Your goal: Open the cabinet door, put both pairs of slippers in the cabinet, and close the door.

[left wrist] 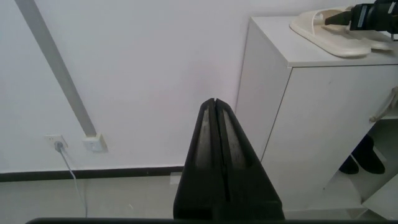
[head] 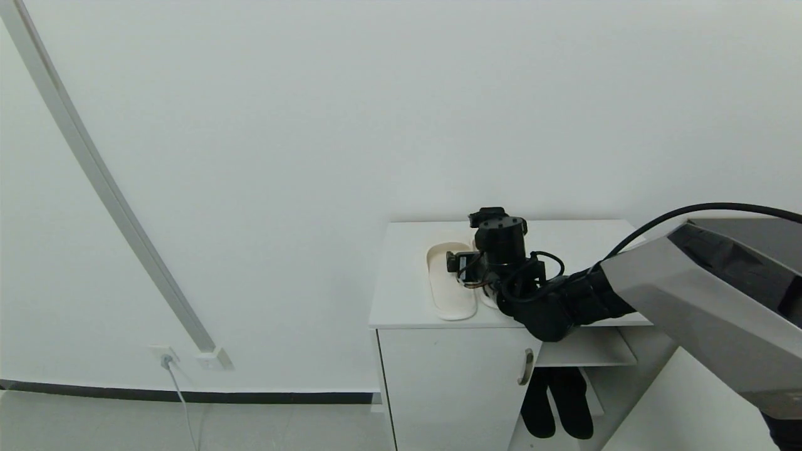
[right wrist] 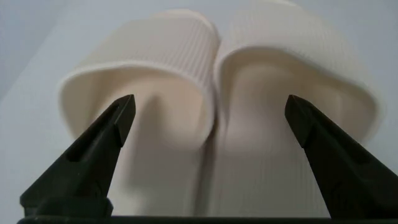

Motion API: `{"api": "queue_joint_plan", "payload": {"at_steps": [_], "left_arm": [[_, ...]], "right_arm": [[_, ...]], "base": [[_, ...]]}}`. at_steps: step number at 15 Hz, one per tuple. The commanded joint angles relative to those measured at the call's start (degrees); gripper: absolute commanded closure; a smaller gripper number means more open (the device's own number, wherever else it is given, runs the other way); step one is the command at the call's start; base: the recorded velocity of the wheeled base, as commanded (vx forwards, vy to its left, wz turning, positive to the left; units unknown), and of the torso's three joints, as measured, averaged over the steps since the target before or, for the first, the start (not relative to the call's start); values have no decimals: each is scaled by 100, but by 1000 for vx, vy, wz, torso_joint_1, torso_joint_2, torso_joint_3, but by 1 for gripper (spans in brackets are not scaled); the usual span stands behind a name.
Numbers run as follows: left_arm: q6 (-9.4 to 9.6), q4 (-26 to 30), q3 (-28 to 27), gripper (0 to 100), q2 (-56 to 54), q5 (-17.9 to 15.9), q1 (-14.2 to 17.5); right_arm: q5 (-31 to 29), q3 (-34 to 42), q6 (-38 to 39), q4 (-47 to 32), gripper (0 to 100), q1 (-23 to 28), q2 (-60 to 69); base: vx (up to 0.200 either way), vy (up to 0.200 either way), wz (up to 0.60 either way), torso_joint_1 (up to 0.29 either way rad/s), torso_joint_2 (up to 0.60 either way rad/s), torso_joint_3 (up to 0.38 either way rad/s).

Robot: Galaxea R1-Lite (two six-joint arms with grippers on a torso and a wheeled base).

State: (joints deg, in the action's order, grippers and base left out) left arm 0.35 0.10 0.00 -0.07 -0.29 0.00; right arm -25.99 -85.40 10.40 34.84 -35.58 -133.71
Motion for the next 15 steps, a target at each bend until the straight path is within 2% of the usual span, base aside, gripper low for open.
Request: {"api": "queue_joint_plan", "payload": {"at_steps": [1, 2, 3, 10, 12, 15], "left_arm": [[0, -1, 0, 100, 7, 3, 0], [0, -1, 0, 100, 7, 3, 0], [0, -1, 0, 100, 7, 3, 0], [-9, -1, 0, 100, 7, 12, 0], [-9, -1, 0, 100, 7, 12, 0], [-9, -1, 0, 100, 7, 3, 0]], "right_arm": [[15, -285, -38, 5, 0, 60, -270], [24, -311, -82, 5, 0, 78, -261], [94, -364, -143, 5, 100, 78, -261], [103, -214, -170, 49, 100, 78, -94], [121, 111, -152, 67, 100, 78, 249], [235, 1482, -152, 445, 100, 43, 1444]], "base": [[0, 0, 0, 0, 0, 0], [0, 0, 0, 0, 0, 0], [0, 0, 0, 0, 0, 0], [0, 0, 0, 0, 0, 0], [0, 0, 0, 0, 0, 0], [0, 0, 0, 0, 0, 0]]}}
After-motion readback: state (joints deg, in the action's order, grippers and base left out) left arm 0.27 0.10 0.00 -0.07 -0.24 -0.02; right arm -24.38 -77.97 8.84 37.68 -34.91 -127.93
